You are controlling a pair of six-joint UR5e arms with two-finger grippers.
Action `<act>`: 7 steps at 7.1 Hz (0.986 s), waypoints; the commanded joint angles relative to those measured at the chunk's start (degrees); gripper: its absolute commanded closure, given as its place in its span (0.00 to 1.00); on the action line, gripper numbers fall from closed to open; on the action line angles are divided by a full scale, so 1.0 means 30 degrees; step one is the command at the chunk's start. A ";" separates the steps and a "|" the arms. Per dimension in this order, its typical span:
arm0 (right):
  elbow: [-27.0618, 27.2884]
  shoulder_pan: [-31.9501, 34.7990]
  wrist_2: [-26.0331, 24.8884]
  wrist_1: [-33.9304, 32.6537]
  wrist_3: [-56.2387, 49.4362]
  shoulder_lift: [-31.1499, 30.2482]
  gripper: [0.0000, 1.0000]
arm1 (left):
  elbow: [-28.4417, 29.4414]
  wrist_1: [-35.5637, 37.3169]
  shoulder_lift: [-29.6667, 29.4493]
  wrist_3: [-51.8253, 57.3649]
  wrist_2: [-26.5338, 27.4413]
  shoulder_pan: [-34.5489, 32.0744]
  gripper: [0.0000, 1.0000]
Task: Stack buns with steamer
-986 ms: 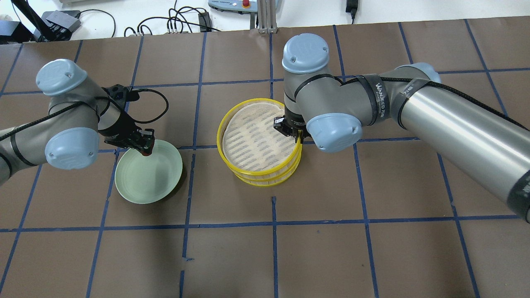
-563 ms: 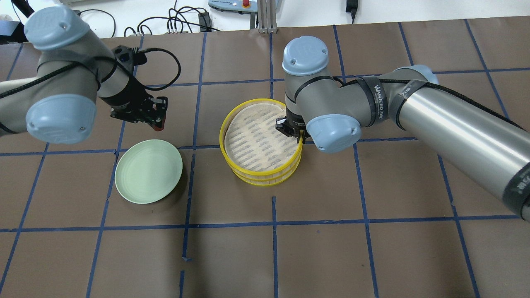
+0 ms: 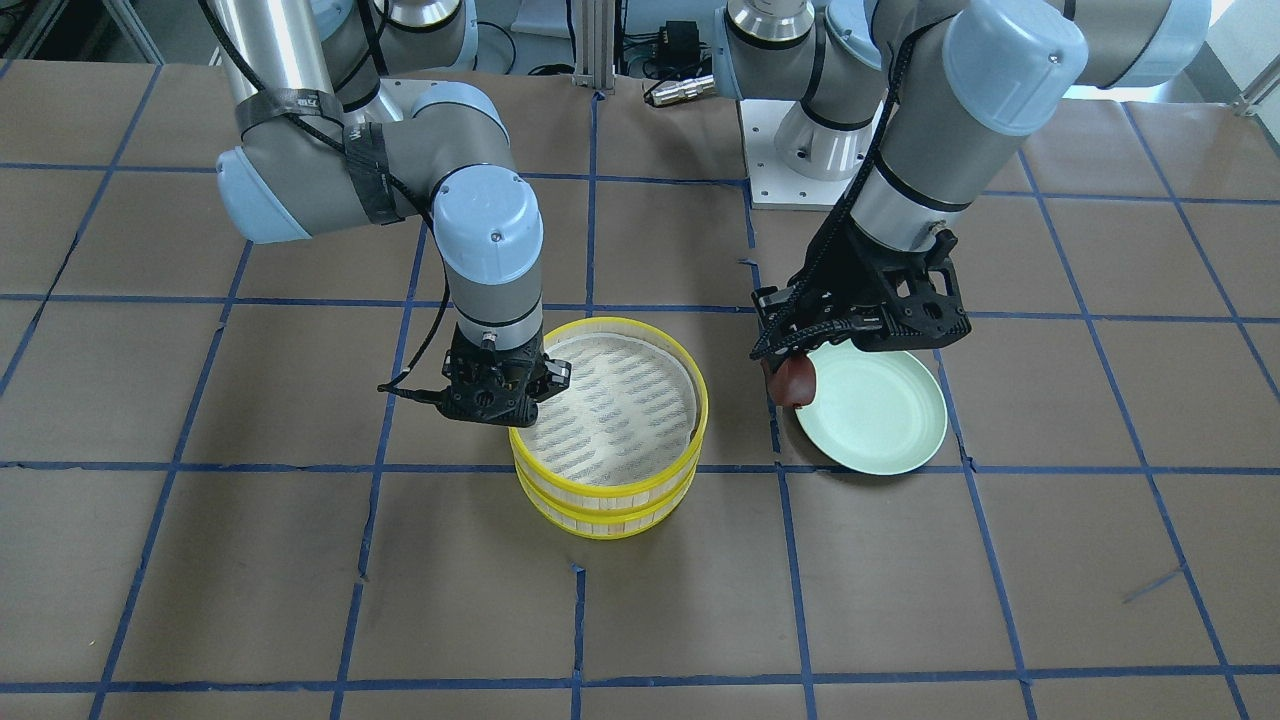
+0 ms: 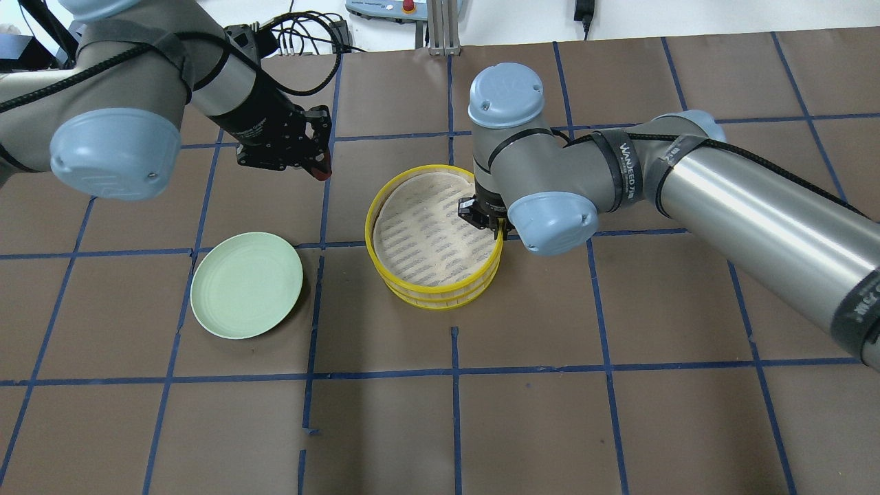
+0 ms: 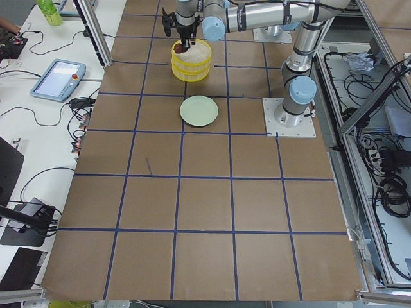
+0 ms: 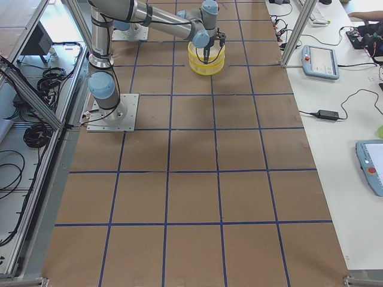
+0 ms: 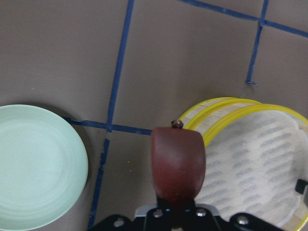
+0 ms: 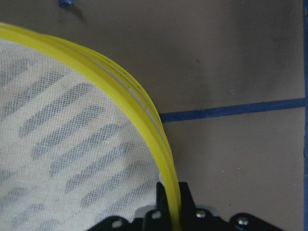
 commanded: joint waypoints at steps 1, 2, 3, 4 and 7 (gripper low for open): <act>-0.0121 0.0001 -0.0015 0.0003 0.0154 0.0121 0.54 | -0.0158 0.2586 -0.2074 -0.2661 -0.0190 -0.1871 0.92; -0.0237 -0.0144 0.0101 0.0033 0.0097 0.0150 0.01 | -0.0131 0.4753 -0.3044 -0.4393 0.0014 -0.3335 0.92; -0.0557 -0.0320 0.0015 0.0062 -0.0020 0.0122 0.00 | -0.0188 0.4948 -0.3141 -0.4439 0.0045 -0.3436 0.92; -0.1257 -0.0873 0.0130 0.0439 -0.0079 -0.0111 0.00 | -0.0305 0.4921 -0.3084 -0.4353 0.0074 -0.3437 0.92; -0.3718 -0.4034 0.1003 0.7740 -0.2768 -0.3466 0.00 | -0.1940 0.4804 -0.3171 -0.3999 0.0484 -0.3495 0.00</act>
